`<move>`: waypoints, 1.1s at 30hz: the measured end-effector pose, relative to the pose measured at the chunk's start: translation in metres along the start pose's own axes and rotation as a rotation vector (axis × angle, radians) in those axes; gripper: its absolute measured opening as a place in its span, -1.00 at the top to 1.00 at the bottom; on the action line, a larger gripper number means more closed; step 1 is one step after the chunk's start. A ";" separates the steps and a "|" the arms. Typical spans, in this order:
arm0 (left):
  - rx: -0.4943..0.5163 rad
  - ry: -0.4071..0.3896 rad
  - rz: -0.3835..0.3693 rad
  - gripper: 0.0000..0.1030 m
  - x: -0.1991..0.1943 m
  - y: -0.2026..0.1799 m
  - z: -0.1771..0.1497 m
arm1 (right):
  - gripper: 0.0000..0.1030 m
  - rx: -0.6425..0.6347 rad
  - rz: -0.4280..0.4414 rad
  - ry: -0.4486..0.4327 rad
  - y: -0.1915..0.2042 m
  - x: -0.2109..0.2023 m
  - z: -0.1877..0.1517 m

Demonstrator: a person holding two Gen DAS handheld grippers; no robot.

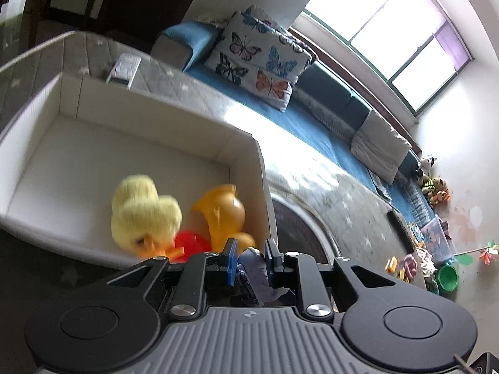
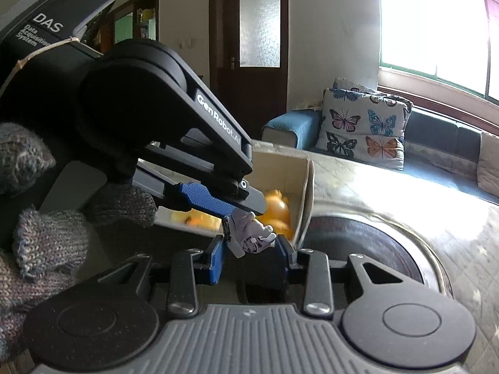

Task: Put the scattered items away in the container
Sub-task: 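Lift the white figurine over the box rim with the right gripper, then open the right gripper to drop the figurine into the box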

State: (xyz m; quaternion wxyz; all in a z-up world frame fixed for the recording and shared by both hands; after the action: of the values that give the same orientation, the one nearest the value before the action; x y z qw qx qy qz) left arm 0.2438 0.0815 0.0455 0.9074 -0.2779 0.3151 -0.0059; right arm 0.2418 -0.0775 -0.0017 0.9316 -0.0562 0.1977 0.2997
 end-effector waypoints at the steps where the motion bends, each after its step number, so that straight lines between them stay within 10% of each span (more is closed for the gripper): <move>1: 0.008 -0.008 0.001 0.60 0.001 0.000 0.004 | 0.34 0.003 0.001 -0.001 0.000 0.004 0.002; 33: -0.018 -0.016 0.039 0.50 0.004 0.028 0.015 | 0.29 0.034 0.022 0.006 0.009 0.010 0.001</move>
State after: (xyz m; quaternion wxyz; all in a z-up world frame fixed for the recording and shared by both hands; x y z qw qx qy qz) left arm 0.2510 0.1117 0.0386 0.9074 -0.2797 0.3131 0.0168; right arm 0.2448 -0.0645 -0.0047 0.9285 -0.0390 0.2064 0.3061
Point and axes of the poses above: each gripper's, at about its wrist camera, not at the fingertips, and x roughly the way its jaws point, y to its left, z to its top, the point moved 5 cm from there along x, roughly the way its jaws point, and after that the axes turned 8 degrees about -y, right-handed, at the moved point
